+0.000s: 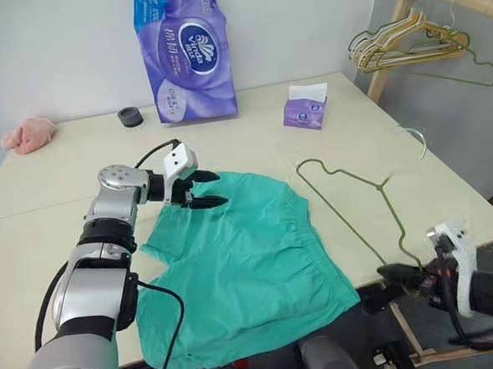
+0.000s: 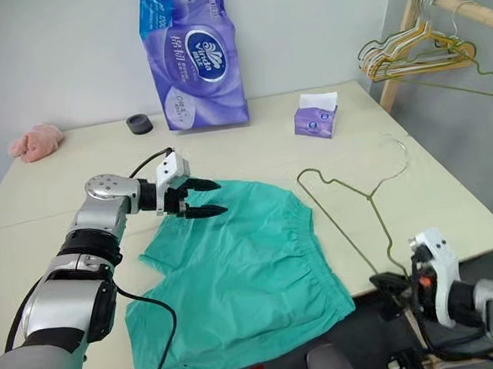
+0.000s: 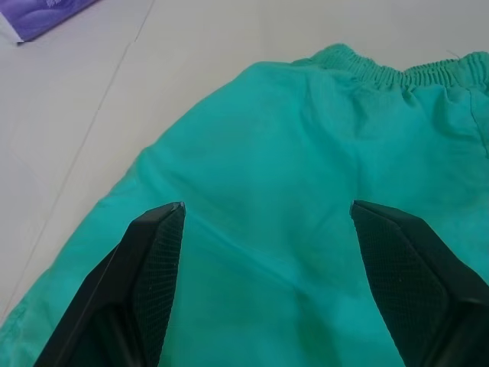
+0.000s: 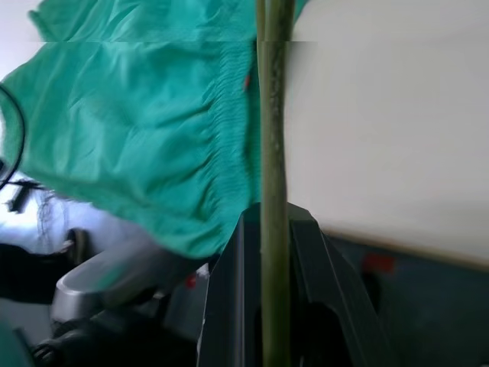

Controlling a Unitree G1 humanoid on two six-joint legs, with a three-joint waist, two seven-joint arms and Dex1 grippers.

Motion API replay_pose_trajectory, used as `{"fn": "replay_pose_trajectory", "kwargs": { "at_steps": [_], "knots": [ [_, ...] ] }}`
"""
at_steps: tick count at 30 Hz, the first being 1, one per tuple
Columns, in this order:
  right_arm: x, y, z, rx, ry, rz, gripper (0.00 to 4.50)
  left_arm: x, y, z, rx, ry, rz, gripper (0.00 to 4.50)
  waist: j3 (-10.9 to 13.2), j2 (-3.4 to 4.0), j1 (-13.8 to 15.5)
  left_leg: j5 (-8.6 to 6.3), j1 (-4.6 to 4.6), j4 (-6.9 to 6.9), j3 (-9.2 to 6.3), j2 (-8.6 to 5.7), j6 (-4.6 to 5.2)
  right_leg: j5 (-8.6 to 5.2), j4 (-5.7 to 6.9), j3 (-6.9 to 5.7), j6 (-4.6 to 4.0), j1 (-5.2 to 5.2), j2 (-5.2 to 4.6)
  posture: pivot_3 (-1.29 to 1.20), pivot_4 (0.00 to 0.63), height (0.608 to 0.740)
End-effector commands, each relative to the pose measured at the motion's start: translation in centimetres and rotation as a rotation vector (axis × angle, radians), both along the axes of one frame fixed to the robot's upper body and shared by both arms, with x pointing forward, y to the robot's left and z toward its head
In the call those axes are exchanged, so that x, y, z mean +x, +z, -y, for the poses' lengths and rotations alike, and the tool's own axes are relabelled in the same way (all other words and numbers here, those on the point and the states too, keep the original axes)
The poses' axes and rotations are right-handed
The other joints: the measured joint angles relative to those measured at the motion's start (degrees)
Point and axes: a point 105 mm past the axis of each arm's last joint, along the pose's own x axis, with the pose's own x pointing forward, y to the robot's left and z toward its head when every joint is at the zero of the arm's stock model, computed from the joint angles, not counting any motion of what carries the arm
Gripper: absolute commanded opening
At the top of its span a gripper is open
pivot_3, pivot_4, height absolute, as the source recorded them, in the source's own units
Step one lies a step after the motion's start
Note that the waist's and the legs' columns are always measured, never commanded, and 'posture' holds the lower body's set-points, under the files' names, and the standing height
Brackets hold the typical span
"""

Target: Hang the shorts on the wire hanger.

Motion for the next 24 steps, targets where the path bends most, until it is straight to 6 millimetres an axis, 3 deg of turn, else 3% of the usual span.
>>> {"fn": "replay_pose_trajectory", "kwargs": {
  "at_steps": [1,5,13,15,19,24],
  "knots": [
    [-2.2,0.0,-1.6,0.064,0.053,-0.029,0.0,0.0,0.8,0.4,0.002,-0.034,0.025,3.65,0.0,0.0,-0.3,0.0,0.01,-0.01,0.02,0.01,0.0,0.0,0.0,0.02,0.0,0.0,0.01,-0.38,0.093,0.74],
    [-4.4,-0.8,-2.1,0.118,0.037,-0.115,0.0,-0.5,0.2,1.4,0.006,-0.085,0.006,3.65,0.0,-0.06,0.5,0.0,0.0,-0.07,-0.01,0.0,0.0,-0.07,-0.06,-0.17,0.02,0.06,0.02,-0.39,0.103,0.74],
    [-6.9,-2.3,0.1,0.129,-0.105,-0.258,0.0,-2.6,-1.5,2.7,0.012,-0.193,-0.048,3.65,0.1,0.03,0.9,-0.09,-0.15,-0.21,-0.62,-0.03,0.14,-0.57,0.0,-0.61,-0.4,0.09,0.0,-0.39,0.124,0.74],
    [-6.9,-2.3,0.4,0.133,-0.123,-0.256,0.0,-2.8,-1.5,2.8,0.009,-0.199,-0.05,3.65,0.2,-0.05,0.6,-0.09,0.1,-0.15,-0.46,-0.03,0.13,-0.51,0.02,-0.43,-0.34,0.27,0.0,-0.39,0.125,0.74],
    [-4.0,-1.0,1.7,0.099,-0.187,-0.094,0.0,-3.1,-1.4,3.0,0.002,-0.199,-0.045,3.65,0.2,-0.04,-0.3,-0.08,0.45,-0.13,-0.02,0.05,0.13,-0.61,-0.02,-0.02,0.08,0.51,0.08,-0.39,0.13,0.74],
    [-4.5,-1.3,0.9,0.108,-0.131,-0.15,0.0,-3.3,-1.4,3.2,0.0,-0.202,-0.047,3.65,0.3,0.04,-0.4,-0.11,0.39,-0.23,0.23,0.05,0.18,-0.63,-0.02,-0.02,0.08,0.39,0.11,-0.39,0.13,0.74]
  ]
}}
